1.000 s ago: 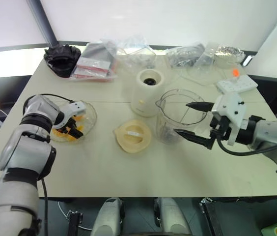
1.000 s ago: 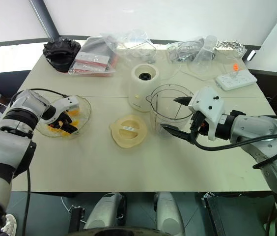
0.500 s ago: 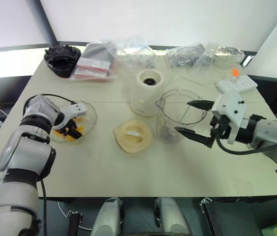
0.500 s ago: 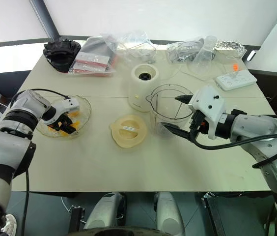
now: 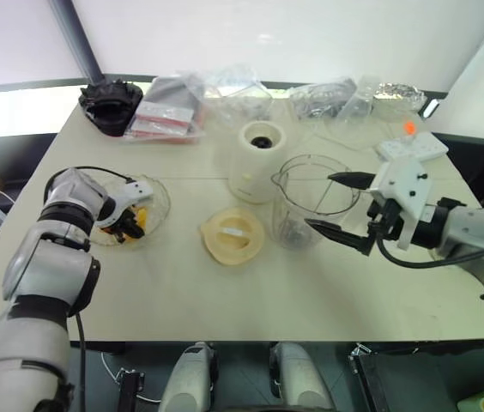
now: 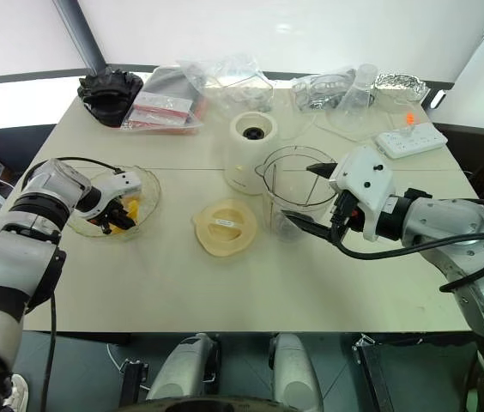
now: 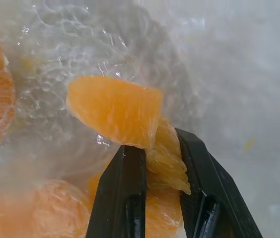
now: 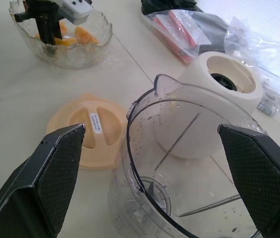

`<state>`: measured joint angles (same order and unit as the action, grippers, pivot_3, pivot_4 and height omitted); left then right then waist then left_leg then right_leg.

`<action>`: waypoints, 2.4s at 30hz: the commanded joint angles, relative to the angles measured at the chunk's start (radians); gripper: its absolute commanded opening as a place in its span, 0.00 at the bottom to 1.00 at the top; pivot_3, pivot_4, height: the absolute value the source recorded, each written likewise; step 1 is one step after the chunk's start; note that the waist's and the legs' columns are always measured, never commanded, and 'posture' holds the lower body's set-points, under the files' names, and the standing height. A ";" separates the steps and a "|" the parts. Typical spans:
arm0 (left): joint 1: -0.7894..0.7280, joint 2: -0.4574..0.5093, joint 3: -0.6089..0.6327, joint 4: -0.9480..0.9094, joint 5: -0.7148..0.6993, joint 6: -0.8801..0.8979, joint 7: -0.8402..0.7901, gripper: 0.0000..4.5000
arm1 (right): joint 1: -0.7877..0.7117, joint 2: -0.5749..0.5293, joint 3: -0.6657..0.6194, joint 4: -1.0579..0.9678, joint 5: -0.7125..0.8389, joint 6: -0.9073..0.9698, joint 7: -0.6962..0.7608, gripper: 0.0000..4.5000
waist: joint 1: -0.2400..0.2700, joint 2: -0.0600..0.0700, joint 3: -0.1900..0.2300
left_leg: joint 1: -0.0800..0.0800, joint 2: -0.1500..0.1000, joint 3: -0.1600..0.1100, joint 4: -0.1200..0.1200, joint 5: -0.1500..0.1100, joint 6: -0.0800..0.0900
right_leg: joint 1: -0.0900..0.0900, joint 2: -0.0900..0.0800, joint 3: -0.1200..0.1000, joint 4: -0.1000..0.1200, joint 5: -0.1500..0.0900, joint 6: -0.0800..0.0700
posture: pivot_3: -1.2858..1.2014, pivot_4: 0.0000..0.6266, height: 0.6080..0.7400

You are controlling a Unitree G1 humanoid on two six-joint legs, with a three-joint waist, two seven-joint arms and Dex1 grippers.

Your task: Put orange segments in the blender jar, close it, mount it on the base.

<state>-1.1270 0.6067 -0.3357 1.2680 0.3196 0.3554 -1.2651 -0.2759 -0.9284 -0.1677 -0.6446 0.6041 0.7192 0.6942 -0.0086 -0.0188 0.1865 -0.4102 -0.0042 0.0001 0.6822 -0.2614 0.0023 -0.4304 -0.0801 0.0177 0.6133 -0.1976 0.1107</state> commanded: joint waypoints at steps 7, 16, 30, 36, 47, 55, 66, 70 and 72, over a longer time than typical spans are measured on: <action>-0.082 0.045 0.231 -0.083 -0.195 0.221 0.042 0.19 | -0.033 0.026 0.021 -0.003 -0.028 -0.030 -0.002 1.00 | -0.004 -0.004 0.002 | -0.001 0.000 -0.001 0.001 0.000 0.000 | 0.000 0.000 0.000 0.000 0.002 0.004 | 0.52 0.24 1.00; 0.052 0.074 0.462 -0.551 -0.412 0.530 0.161 0.19 | -0.046 0.059 0.036 0.007 -0.040 -0.031 -0.001 1.00 | -0.001 -0.004 0.002 | 0.000 0.001 -0.002 0.000 0.000 0.000 | 0.000 0.000 0.000 0.001 0.002 0.004 | 0.52 0.24 1.00; -0.289 -0.166 0.446 -0.671 -0.567 0.414 0.298 0.19 | 0.050 0.123 -0.031 -0.106 -0.038 0.024 -0.126 1.00 | 0.022 -0.005 0.003 | 0.000 -0.004 0.000 0.001 0.000 0.000 | 0.002 0.000 -0.001 0.000 0.002 0.004 | 0.52 0.24 1.00; -0.507 -0.371 0.452 -0.371 -0.608 0.214 0.216 0.19 | 0.192 0.211 -0.139 -0.199 -0.045 0.073 -0.267 1.00 | 0.021 -0.005 0.003 | -0.001 -0.005 0.001 0.001 0.000 0.000 | 0.002 -0.001 0.000 -0.003 0.000 0.001 | 0.52 0.24 1.00; -0.532 -0.586 0.369 -0.102 -0.539 0.077 0.029 0.19 | 0.441 0.271 -0.364 -0.403 0.095 0.107 -0.450 1.00 | 0.017 -0.004 0.003 | 0.000 -0.003 0.000 0.000 -0.001 0.001 | 0.001 0.001 0.000 -0.002 -0.001 0.001 | 0.52 0.24 1.00; -0.457 -0.627 0.275 -0.057 -0.446 0.105 -0.062 0.19 | 0.650 0.143 -0.394 -0.403 0.250 -0.078 -0.646 1.00 | 0.021 -0.005 0.003 | -0.001 -0.003 0.000 0.000 -0.001 0.001 | 0.002 -0.001 0.001 -0.004 -0.002 0.001 | 0.52 0.24 1.00; -0.437 -0.614 0.272 -0.072 -0.422 0.111 -0.117 0.99 | 0.821 0.038 -0.390 -0.403 0.307 -0.238 -0.779 1.00 | 0.022 -0.005 0.003 | -0.003 -0.002 0.000 0.000 -0.001 0.001 | 0.002 0.000 0.000 -0.009 -0.001 0.001 | 0.52 0.24 1.00; -0.442 -0.612 0.279 -0.076 -0.427 0.113 -0.115 0.99 | 0.855 0.015 -0.382 -0.403 0.315 -0.269 -0.796 1.00 | 0.023 -0.005 0.003 | -0.006 -0.001 0.000 0.000 -0.001 0.002 | 0.002 0.000 0.000 -0.013 -0.001 0.001 | 0.52 0.24 1.00; -0.452 -0.601 0.268 -0.090 -0.427 0.135 -0.178 0.99 | 0.863 0.015 -0.383 -0.403 0.304 -0.262 -0.796 1.00 | 0.023 -0.005 0.003 | -0.008 -0.002 0.000 0.000 -0.001 0.002 | 0.002 0.000 0.000 -0.015 -0.001 0.001 | 0.52 0.24 1.00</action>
<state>-1.5525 -0.0033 -0.0667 1.2264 -0.0984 0.4816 -1.3976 0.5842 -0.9107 -0.5348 -1.0196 0.9097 0.4737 -0.0929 0.0141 -0.0234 0.1896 -0.4186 -0.0062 -0.0001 0.6825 -0.2627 0.0043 -0.4284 -0.0803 0.0176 0.5978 -0.1986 0.1112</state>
